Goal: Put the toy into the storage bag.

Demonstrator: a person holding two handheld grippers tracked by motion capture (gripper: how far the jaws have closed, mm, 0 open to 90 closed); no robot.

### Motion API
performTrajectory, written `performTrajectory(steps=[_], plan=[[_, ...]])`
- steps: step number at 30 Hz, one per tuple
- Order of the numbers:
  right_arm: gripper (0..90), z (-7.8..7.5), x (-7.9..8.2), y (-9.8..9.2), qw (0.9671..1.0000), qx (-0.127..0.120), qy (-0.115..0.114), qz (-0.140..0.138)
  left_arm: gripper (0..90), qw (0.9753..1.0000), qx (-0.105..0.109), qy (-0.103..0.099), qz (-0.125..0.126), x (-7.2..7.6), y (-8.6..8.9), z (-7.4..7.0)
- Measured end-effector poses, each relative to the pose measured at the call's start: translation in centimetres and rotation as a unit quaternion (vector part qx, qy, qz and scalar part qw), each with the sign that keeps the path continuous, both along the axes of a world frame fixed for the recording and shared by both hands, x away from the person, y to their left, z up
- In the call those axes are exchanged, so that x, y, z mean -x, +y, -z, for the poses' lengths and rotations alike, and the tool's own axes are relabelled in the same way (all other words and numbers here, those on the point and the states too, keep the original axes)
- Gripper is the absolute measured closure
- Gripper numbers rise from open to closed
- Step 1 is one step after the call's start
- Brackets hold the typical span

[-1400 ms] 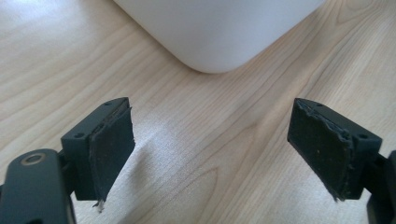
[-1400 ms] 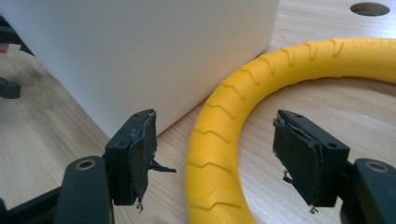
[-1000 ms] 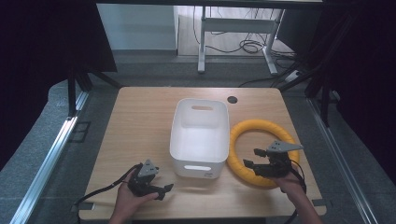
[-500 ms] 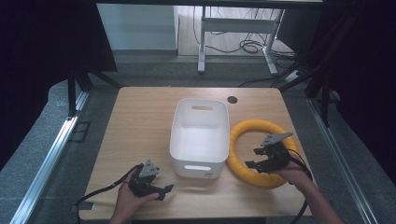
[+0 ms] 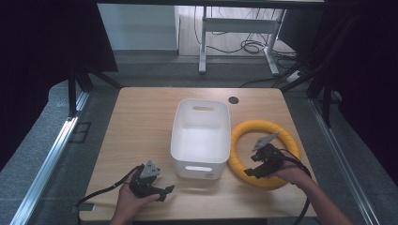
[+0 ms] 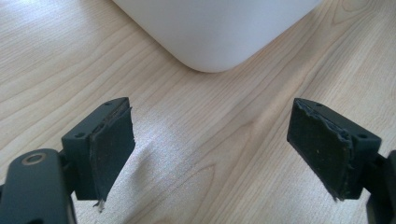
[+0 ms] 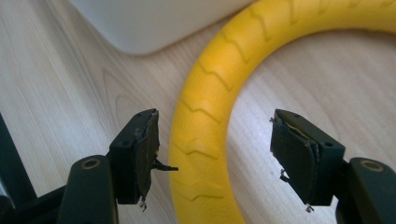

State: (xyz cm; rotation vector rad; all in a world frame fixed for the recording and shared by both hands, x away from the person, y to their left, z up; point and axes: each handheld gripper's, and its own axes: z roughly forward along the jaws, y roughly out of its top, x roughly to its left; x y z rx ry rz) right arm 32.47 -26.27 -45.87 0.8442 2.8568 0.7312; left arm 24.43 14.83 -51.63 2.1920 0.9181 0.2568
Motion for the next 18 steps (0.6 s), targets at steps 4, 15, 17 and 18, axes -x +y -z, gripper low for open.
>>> performTrajectory(steps=[4,15,17,18], plan=[[32.8,0.4,0.1,0.4,0.9997,0.02,0.012,-0.008,15.0,1.0,0.0,-0.001,-0.001,0.0,0.0,-0.1],[32.9,2.5,0.1,1.3,0.9969,0.067,0.034,-0.022,15.0,1.0,-0.002,0.0,-0.001,0.0,0.0,0.0],[33.1,2.7,0.0,1.4,0.9962,0.077,0.033,-0.024,15.0,1.0,-0.003,0.001,0.0,0.0,0.0,0.1],[33.3,2.8,0.0,1.5,0.9959,0.08,0.034,-0.024,15.0,1.0,-0.004,0.001,0.0,0.0,-0.1,0.1]])
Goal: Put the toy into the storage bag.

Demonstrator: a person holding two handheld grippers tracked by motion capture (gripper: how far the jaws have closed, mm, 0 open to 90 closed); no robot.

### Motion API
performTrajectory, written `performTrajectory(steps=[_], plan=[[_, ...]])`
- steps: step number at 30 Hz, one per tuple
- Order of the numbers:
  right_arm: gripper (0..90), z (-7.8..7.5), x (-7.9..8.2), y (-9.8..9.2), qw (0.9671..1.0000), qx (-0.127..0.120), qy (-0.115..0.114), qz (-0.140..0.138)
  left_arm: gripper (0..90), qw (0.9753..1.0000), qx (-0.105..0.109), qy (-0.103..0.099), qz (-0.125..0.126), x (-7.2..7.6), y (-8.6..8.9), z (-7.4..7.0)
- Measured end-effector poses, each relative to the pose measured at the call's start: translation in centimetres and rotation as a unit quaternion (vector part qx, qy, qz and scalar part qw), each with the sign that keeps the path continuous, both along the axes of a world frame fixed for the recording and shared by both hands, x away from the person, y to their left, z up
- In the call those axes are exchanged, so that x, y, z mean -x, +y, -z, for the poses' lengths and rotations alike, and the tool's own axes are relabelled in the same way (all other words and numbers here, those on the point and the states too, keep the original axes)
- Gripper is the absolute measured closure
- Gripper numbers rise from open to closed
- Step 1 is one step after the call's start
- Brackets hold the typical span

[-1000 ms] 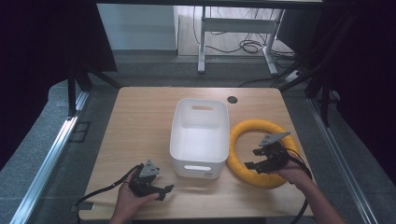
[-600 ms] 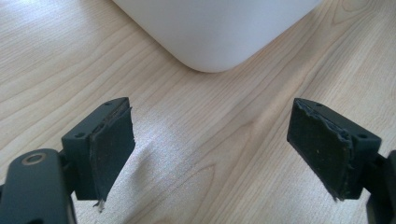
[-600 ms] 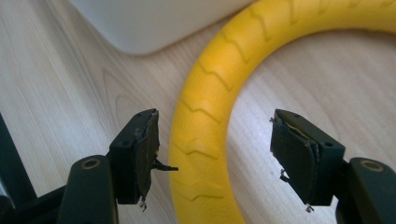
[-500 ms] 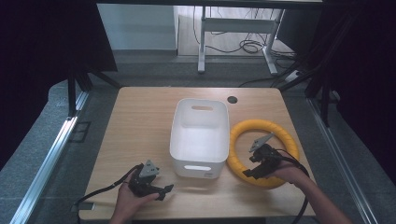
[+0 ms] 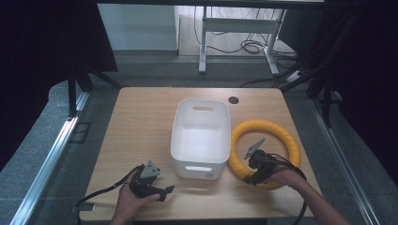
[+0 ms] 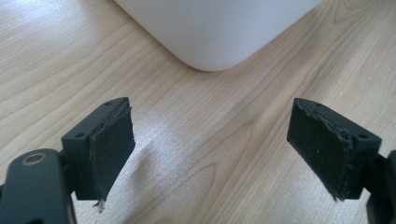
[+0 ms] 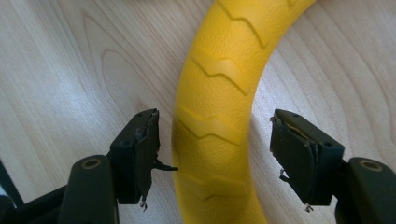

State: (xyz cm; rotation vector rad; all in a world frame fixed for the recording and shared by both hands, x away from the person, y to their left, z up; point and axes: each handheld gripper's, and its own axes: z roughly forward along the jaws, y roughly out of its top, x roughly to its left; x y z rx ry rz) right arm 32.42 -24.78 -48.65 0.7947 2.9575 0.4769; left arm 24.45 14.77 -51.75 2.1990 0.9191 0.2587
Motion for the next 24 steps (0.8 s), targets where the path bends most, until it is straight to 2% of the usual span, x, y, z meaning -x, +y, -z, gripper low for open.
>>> performTrajectory(steps=[14,20,24], plan=[[41.1,1.4,-0.1,1.2,0.9986,0.043,0.02,-0.022,14.9,1.0,0.0,0.001,0.0,0.0,0.0,0.0],[48.6,1.4,-0.2,1.6,0.9977,0.061,0.015,-0.024,14.9,1.0,0.0,0.001,0.0,0.0,0.0,0.0],[50.3,1.3,-0.3,1.9,0.9965,0.077,0.023,-0.022,14.9,1.0,0.002,0.002,-0.001,0.0,-0.1,0.1]])
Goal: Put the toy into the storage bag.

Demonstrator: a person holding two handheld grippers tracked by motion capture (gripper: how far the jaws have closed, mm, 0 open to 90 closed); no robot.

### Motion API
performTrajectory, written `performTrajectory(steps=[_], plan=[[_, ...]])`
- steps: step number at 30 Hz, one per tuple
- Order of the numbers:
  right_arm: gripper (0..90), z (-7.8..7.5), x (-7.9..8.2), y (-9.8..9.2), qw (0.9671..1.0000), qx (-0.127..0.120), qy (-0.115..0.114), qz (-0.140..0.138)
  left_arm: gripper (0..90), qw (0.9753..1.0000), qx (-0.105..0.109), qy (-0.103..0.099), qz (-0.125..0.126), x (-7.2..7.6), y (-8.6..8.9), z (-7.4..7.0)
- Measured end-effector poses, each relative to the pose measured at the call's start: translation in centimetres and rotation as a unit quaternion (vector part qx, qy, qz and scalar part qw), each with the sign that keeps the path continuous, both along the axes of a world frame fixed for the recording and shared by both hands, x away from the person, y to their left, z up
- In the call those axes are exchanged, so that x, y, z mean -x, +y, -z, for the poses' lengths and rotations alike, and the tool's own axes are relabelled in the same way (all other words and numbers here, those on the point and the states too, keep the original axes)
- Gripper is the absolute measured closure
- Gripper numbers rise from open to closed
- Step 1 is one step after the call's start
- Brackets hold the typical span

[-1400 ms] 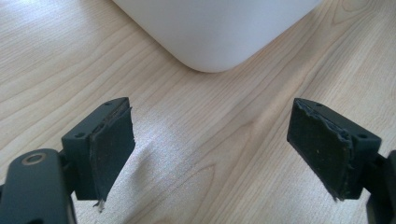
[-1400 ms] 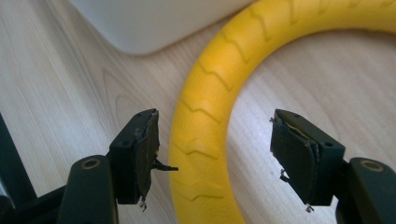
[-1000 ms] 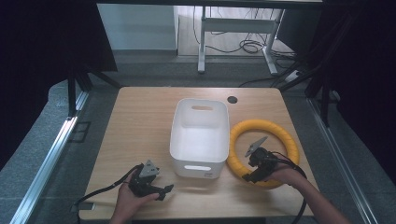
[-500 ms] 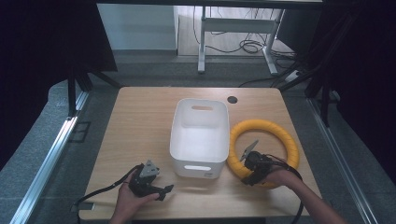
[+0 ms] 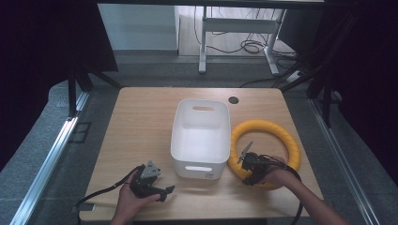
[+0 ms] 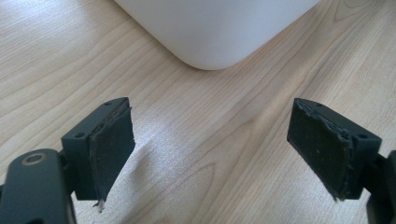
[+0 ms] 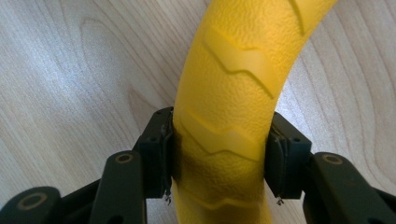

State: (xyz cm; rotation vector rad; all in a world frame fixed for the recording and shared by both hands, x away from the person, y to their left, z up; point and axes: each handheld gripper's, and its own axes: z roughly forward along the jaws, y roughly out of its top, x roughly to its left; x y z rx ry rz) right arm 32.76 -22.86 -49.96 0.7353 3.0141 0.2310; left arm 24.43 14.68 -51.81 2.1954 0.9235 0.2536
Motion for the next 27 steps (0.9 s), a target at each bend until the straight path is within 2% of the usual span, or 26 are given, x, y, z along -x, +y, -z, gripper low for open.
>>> performTrajectory(steps=[4,6,11,16,21,27], plan=[[50.8,-0.1,-0.2,0.0,0.9999,0.0,0.01,0.004,14.9,1.0,0.001,-0.001,0.0,0.0,0.0,0.0],[51.0,-0.1,-0.3,-0.2,0.9998,-0.012,0.015,0.005,14.9,1.0,0.0,-0.001,-0.001,0.0,0.0,0.0],[51.2,-1.1,-0.7,-1.2,0.9976,-0.063,0.022,0.02,15.0,1.0,-0.001,0.0,0.0,0.0,0.0,0.1],[51.2,-2.5,-0.9,-2.2,0.9936,-0.109,0.008,0.029,15.0,1.0,0.003,0.001,0.0,0.0,0.0,0.0],[51.3,-3.6,-1.3,-3.4,0.9855,-0.163,0.012,0.046,15.0,1.0,0.002,0.0,-0.001,0.0,0.0,0.0],[51.3,-5.0,-1.8,-4.7,0.9757,-0.211,0.01,0.058,15.0,1.0,0.0,0.001,0.0,-0.1,-0.1,0.1]])
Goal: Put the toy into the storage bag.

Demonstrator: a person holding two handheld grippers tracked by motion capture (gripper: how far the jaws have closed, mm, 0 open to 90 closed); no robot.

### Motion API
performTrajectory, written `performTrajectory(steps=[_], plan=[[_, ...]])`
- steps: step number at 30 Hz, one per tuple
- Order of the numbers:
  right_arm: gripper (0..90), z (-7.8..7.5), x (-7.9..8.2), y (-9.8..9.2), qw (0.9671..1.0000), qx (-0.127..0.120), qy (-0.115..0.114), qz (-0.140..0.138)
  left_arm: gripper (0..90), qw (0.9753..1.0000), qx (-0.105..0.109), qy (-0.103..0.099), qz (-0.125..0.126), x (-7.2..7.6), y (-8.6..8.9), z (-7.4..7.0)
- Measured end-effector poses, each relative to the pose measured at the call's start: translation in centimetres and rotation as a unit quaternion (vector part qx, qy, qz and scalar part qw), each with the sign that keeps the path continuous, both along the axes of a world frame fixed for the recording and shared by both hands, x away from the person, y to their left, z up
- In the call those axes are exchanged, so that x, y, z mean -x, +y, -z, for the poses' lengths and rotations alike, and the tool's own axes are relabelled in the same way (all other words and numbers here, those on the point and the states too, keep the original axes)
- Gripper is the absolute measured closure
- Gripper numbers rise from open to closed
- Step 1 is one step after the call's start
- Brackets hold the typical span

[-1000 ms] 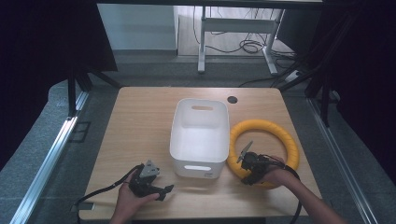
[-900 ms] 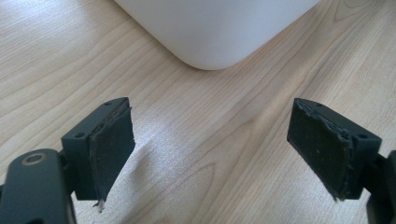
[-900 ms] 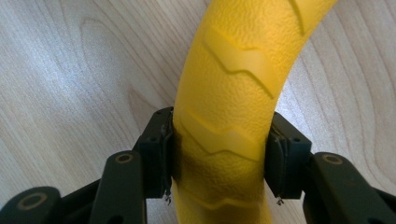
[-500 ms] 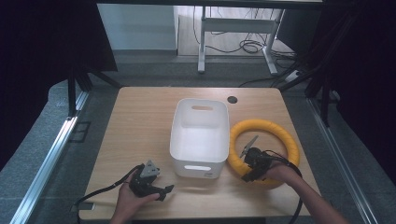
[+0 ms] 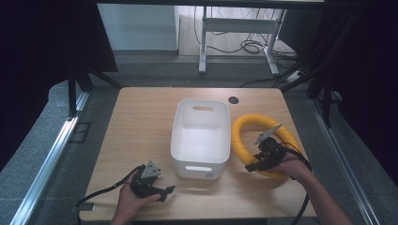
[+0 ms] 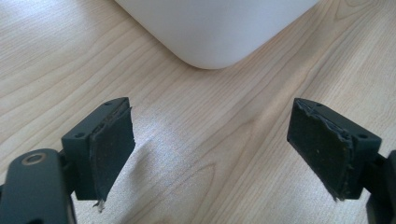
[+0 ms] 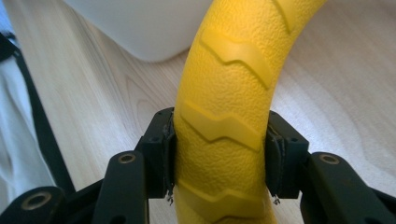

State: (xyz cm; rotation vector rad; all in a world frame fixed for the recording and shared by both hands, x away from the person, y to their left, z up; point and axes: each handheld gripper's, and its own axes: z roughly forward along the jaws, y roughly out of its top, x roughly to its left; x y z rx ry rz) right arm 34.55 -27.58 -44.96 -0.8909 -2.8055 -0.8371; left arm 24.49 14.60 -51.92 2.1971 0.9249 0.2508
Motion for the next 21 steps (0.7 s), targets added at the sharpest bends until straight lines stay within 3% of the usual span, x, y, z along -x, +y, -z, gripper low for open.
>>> performTrajectory(steps=[5,21], plan=[[51.2,-0.8,-0.2,-1.0,0.9993,-0.035,-0.002,0.013,15.0,1.0,0.0,-0.001,0.0,0.0,0.0,0.0],[51.3,-1.8,-0.4,-2.4,0.9949,-0.089,-0.021,0.041,15.0,1.0,-0.003,-0.001,0.001,0.0,0.0,0.1]])
